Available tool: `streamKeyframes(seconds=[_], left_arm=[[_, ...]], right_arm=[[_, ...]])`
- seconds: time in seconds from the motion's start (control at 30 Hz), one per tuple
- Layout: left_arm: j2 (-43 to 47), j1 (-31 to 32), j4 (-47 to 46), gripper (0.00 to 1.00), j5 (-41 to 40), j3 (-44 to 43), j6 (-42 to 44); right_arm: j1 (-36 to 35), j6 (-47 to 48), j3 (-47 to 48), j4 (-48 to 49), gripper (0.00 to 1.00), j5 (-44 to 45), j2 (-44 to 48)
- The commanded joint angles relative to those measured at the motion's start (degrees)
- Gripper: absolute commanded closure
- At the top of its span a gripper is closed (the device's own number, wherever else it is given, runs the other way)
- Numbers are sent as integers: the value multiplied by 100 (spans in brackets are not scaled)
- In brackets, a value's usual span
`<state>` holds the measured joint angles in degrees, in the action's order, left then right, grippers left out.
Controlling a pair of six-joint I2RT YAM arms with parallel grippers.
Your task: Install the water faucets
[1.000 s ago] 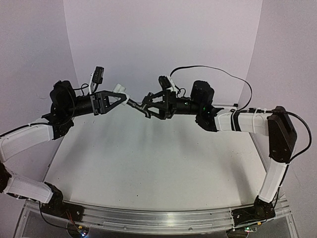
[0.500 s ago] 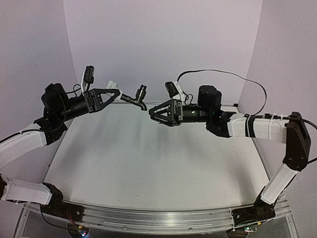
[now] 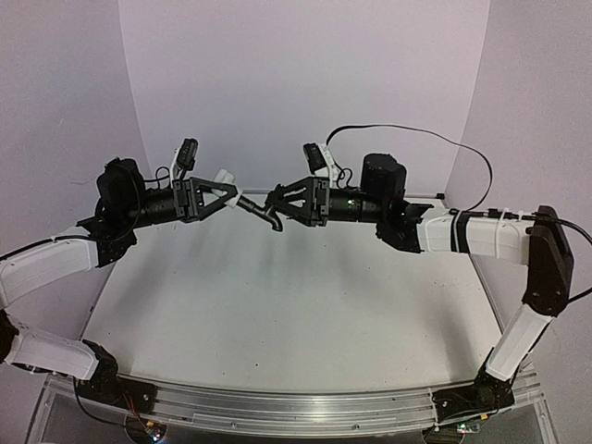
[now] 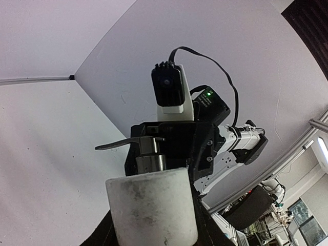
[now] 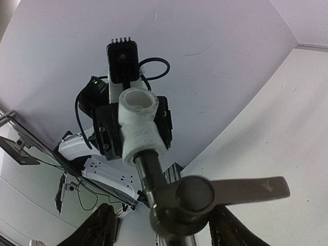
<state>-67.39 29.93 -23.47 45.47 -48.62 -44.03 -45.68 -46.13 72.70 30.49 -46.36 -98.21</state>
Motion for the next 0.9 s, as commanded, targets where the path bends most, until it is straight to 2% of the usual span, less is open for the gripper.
streamKeyframes(seconds=[0.0, 0.13, 0.27, 0.33, 0.37, 0.4, 0.5, 0.53, 0.57, 0.67, 0.77, 0.87], left_arm=[[22, 100, -465, 100, 305, -233, 33], [-37, 110, -490, 100, 314, -242, 70], [-144, 110, -491, 100, 236, -276, -82], [-245, 97, -486, 99, 243, -327, -178], [-284, 74, -471, 93, 243, -342, -220], [-315, 46, -454, 80, 233, -343, -269], [-320, -148, -295, 37, 34, -226, -356], [-282, -219, -206, 17, -60, -153, -360], [-227, -297, -78, 5, -215, -73, -350], [6, -536, 877, 0, -1119, 36, -140], [155, -640, 1884, 0, -1943, -4, 147], [187, -654, 2054, 0, -1926, 18, 259]], right_arm=[[-44, -337, 234, 572, 41, 90, -201], [-44, -693, 217, 990, 51, -29, -366], [-43, -991, 100, 1430, 77, 0, -426], [-46, -951, -20, 1474, 99, 111, -397], [-26, -898, -113, 1478, 100, 224, -346], [-2, -808, -228, 1475, 100, 301, -298], [130, -509, -644, 1472, 100, 671, -49], [214, -408, -809, 1449, 100, 811, 65], [323, -290, -975, 1358, 100, 938, 173], [625, 519, -1377, 447, 100, 1508, 530], [709, 2051, -1612, -1046, 100, 3018, 910], [730, 3218, -1918, -1663, 100, 5035, 1032]])
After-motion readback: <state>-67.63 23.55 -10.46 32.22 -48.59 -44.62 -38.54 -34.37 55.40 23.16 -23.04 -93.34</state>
